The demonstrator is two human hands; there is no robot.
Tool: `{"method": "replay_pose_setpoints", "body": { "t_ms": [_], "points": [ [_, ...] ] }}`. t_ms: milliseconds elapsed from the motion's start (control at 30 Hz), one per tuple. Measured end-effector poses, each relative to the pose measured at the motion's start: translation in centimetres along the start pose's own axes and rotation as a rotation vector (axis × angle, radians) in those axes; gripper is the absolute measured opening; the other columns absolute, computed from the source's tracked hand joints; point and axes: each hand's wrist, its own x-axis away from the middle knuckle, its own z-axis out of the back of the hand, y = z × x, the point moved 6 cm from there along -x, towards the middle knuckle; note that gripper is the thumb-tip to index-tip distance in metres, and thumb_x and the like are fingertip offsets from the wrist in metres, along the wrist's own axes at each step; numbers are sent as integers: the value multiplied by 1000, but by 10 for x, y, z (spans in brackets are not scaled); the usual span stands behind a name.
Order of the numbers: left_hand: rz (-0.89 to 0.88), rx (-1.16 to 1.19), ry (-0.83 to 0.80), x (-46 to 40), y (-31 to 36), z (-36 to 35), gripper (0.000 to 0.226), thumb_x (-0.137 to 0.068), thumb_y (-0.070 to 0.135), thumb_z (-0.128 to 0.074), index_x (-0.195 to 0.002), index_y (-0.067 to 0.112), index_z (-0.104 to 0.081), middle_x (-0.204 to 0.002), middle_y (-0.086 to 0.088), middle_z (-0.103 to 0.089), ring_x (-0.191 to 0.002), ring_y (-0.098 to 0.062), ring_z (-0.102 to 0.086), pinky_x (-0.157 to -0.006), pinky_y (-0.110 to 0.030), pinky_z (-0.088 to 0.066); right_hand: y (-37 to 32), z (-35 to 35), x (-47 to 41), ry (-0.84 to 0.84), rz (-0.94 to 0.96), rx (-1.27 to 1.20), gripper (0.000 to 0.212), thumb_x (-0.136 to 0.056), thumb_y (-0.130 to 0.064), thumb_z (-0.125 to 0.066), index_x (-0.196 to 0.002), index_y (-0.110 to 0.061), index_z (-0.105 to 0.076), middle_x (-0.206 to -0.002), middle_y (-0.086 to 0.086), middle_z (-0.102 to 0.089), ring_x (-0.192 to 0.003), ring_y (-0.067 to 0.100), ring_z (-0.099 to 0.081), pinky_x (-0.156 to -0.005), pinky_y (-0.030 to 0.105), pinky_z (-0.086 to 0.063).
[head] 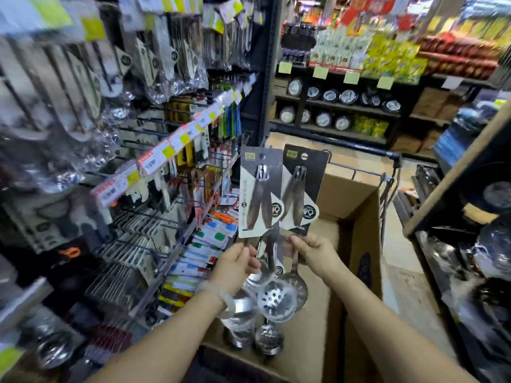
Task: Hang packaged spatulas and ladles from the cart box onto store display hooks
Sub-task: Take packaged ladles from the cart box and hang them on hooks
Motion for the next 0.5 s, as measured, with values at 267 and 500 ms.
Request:
{"method": "replay_pose_setpoints", "body": {
  "t_ms": [267, 500],
  "points": [
    [-196, 8, 288, 106, 56, 59, 28, -99, 16, -34, -79, 16, -53, -57, -2, -49, -47, -8, -48, -45, -15, -39, -86, -54, 73, -320, 198, -66, 18, -94, 3, -44, -96, -13, -54, -77, 10, -63, -53, 8, -65, -51, 21, -54],
    [-194, -26, 602, 248, 38, 119, 24, -99, 18, -35, -88, 25, -55, -53, 7, -56, -35, -1, -42, -44, -15, -39, -102, -132, 179, -599, 301, -55, 18, -92, -4, -52, -86, -18, -62, -83, -5, -71, -72, 8, -68, -51, 9, -47]
  ]
}}
